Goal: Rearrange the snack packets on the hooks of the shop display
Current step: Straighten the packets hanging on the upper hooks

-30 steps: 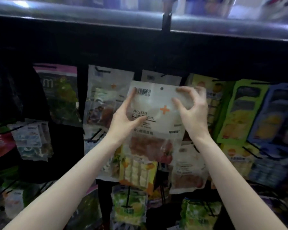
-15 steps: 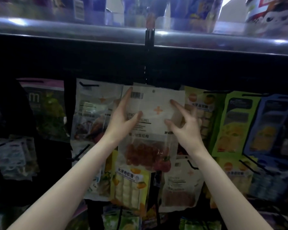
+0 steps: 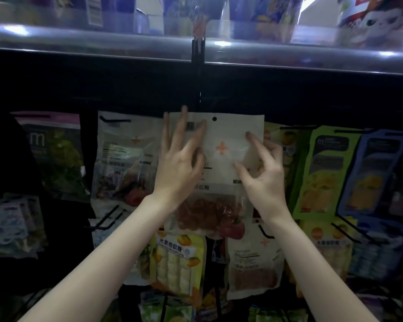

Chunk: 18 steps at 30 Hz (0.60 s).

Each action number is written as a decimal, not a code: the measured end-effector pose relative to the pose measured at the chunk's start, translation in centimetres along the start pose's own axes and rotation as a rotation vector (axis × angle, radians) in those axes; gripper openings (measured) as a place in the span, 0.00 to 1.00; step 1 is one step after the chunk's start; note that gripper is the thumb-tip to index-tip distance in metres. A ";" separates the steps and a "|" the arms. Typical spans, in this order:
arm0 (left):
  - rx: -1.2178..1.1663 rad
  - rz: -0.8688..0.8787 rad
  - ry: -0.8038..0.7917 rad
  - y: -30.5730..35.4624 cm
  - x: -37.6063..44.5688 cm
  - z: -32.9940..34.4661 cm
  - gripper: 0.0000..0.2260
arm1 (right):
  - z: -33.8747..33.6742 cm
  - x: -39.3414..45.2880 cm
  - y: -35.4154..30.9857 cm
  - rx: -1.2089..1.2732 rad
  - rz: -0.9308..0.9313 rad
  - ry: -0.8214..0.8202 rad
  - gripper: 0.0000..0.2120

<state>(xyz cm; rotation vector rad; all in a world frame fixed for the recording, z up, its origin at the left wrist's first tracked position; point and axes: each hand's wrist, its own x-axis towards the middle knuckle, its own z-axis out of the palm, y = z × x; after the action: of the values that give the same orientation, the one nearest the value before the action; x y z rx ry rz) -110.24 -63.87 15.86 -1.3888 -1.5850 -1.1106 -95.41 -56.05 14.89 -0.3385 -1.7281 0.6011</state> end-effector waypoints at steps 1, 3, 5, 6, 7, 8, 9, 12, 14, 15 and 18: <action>0.032 0.010 -0.050 0.1 0.2 0.4 0.24 | 0.1 0.3 0.0 0.012 0.040 0.006 0.25; 0.062 0.033 -0.128 0.2 0.6 1.0 0.25 | 0.4 0.8 0.2 0.015 0.093 0.018 0.23; 0.066 0.074 -0.157 0.3 1.0 1.2 0.25 | 0.7 1.1 0.6 0.004 0.105 0.023 0.21; 0.081 0.104 -0.158 0.1 1.2 1.3 0.25 | 0.8 1.2 0.9 0.003 0.108 0.024 0.21; 0.108 0.139 -0.151 -0.1 1.2 1.3 0.25 | 0.8 1.3 1.1 0.002 0.111 0.027 0.21; 0.141 0.172 -0.143 -0.3 1.2 1.3 0.24 | 0.8 1.3 1.3 0.003 0.118 0.028 0.21; 0.172 0.199 -0.137 -0.5 1.2 1.4 0.24 | 0.8 1.3 1.5 0.004 0.127 0.028 0.21; 0.227 0.229 -0.136 -0.9 1.2 1.6 0.24 | 0.9 1.4 1.6 0.008 0.139 0.030 0.21; 0.231 0.211 -0.118 -0.8 1.5 1.6 0.24 | 1.0 1.8 1.5 0.008 0.124 0.039 0.21; 0.228 0.198 -0.106 -0.7 1.6 1.6 0.24 | 1.1 2.0 1.4 0.010 0.117 0.043 0.21; 0.237 0.181 -0.076 -0.4 1.9 1.8 0.24 | 1.3 2.5 1.3 0.055 0.122 0.050 0.21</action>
<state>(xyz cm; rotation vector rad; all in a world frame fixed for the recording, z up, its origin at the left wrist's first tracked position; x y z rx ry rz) -110.92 -61.59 16.90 -1.3957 -1.5537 -0.7461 -97.36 -53.92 16.04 -0.4188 -1.6487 0.7210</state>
